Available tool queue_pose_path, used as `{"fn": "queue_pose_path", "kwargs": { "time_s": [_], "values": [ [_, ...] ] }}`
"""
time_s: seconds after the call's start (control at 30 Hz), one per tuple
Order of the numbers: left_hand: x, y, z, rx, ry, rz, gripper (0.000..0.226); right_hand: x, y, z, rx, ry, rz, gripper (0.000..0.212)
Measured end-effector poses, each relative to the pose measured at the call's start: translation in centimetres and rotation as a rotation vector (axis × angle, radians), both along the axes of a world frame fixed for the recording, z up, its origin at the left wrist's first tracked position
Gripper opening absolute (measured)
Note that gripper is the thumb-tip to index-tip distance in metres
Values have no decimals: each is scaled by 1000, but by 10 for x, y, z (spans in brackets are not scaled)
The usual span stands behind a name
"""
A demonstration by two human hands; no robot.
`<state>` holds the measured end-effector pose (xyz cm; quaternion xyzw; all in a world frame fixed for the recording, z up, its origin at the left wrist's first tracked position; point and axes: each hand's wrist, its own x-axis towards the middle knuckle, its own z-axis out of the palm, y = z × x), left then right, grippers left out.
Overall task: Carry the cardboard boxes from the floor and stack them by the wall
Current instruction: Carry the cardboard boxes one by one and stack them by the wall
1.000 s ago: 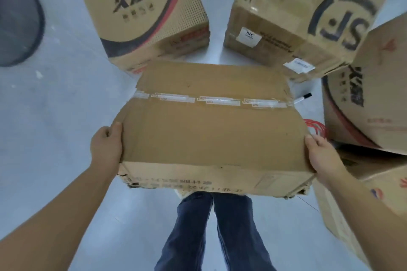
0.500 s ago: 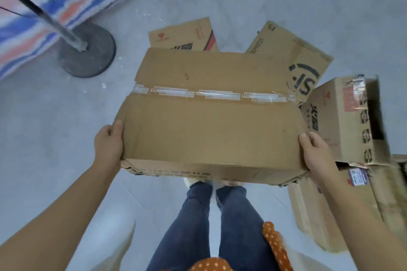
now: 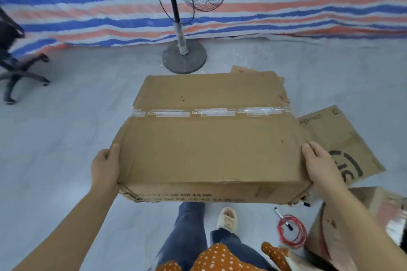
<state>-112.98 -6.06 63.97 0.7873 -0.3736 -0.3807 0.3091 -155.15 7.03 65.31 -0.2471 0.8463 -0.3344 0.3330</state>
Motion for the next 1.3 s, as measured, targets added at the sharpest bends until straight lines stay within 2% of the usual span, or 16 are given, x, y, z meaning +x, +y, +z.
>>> {"fn": "queue_pose_path", "kwargs": {
  "time_s": [0.17,0.3,0.43,0.57,0.63,0.83,1.0,1.3],
  "values": [
    [56,81,5,-16,-6,266,48,34,-33,3,-5,-24,216,33],
    [103,151,12,-24,-17,458,43,86,-57,6,28,-63,428,25],
    [149,221,14,-24,-21,660,41,153,-69,12,37,-34,632,20],
    [194,287,13,-16,-41,821,45,236,-69,22,52,-37,788,25],
    [219,320,13,-7,-42,893,41,281,-63,24,55,-46,845,20],
    [309,405,20,-40,-38,1052,41,424,-38,32,60,-19,1045,25],
    [379,457,28,-75,-43,1165,41,525,-17,34,53,6,1160,44],
    [470,495,30,-110,-19,1341,51,680,-17,46,66,-22,1265,44]
  ]
}}
